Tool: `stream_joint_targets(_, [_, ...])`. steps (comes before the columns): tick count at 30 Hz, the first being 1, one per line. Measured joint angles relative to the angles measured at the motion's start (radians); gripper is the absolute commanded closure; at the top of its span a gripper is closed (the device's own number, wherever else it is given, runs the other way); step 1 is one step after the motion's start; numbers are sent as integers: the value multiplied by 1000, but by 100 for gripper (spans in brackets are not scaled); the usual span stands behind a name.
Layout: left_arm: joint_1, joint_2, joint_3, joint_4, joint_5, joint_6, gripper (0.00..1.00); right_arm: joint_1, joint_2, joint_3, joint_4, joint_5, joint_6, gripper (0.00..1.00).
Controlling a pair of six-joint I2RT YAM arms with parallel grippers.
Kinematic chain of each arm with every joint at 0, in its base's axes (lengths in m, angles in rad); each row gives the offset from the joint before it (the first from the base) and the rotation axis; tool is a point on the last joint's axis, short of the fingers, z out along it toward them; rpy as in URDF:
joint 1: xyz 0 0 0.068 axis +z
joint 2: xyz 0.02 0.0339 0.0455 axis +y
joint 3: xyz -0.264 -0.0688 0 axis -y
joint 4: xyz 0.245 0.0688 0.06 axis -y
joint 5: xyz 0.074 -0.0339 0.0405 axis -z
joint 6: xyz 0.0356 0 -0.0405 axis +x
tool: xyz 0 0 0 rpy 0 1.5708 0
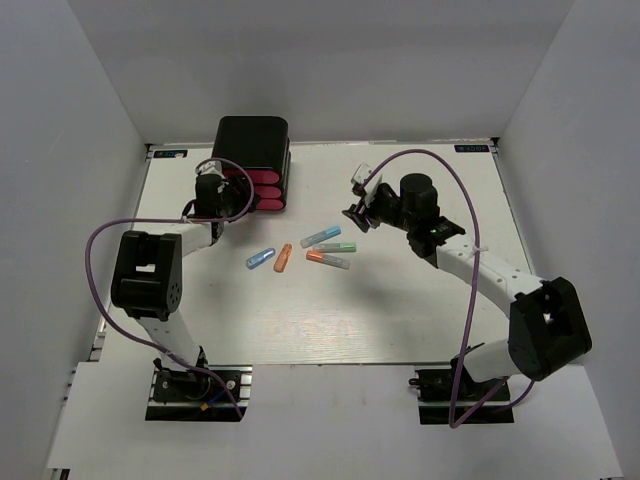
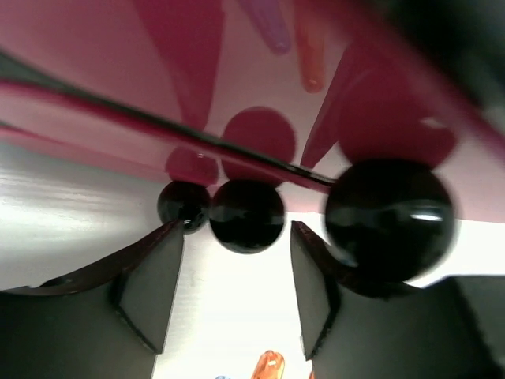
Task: Sort the stationery into containers
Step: Open the drawer in the storage box.
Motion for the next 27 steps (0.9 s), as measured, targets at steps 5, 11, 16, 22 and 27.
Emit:
stream_joint_targets(5, [3,32,0,23,-22,-38,39,-6,-2,-2,0,0,-1,39])
stream_joint_targets(11, [1,7,-18,47,-70,-45,39,-11,-15,-17,0,0,-3,39])
stream_joint_targets(16, [2,-40,-45,62,-109,-37,39,-13,-23,-31,0,0,-3,39])
stream_joint_targets(22, [5,-50,-45,68,-122,-13,41,-14,-23,-33,-1,0,-4,39])
stream_joint_targets(27, [5,-50,-31,64,-112,10,50,-14,-23,-34,-1,-1,-5,39])
